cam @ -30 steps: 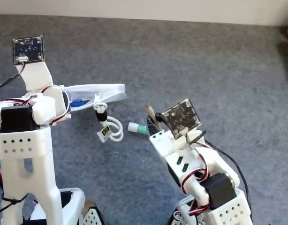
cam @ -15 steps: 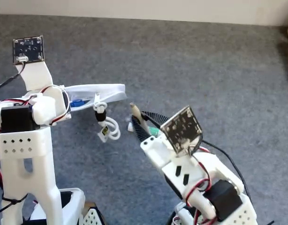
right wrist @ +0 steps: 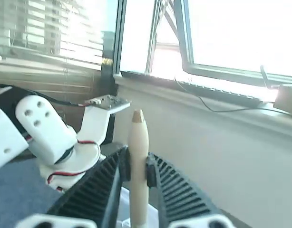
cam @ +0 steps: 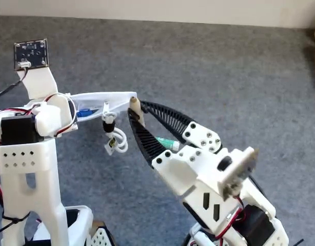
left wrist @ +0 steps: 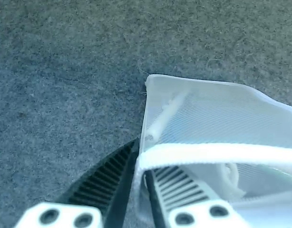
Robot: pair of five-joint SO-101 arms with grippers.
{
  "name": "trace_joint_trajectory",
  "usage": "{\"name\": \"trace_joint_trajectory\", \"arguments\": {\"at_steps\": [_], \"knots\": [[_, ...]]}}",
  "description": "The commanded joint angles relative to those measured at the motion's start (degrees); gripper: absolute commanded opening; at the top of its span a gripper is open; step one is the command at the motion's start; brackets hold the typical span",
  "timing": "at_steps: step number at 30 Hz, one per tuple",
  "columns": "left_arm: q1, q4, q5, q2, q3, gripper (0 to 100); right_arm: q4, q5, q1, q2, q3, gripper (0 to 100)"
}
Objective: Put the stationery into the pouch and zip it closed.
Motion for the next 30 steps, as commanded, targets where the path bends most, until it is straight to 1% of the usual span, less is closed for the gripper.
{"name": "trace_joint_trajectory", "arguments": {"at_steps": [1, 4, 8, 15, 20, 30], "knots": [[-0.5, -0.3, 0.4, -0.2, 0.3, 2, -4.9, -0.5, -3.2, -0.6, -3.3, 0.4], [-0.5, -0.3, 0.4, -0.2, 0.9, 2, -7.2, -0.5, -5.8, -0.5, -3.3, 0.4], [-0.5, -0.3, 0.4, -0.2, 0.8, 2, -12.9, -0.5, -6.5, -0.4, -3.2, 0.4], [-0.5, -0.3, 0.4, -0.2, 0.8, 2, -31.1, -0.4, -6.5, -0.4, 5.3, 0.4], [-0.5, -0.3, 0.4, -0.2, 0.8, 2, -39.7, -0.2, -6.5, 0.0, 11.8, 0.4], [-0.7, -0.3, 0.4, -0.2, 0.8, 2, -52.4, -0.2, -6.2, 16.7, 12.7, 0.4]]}}
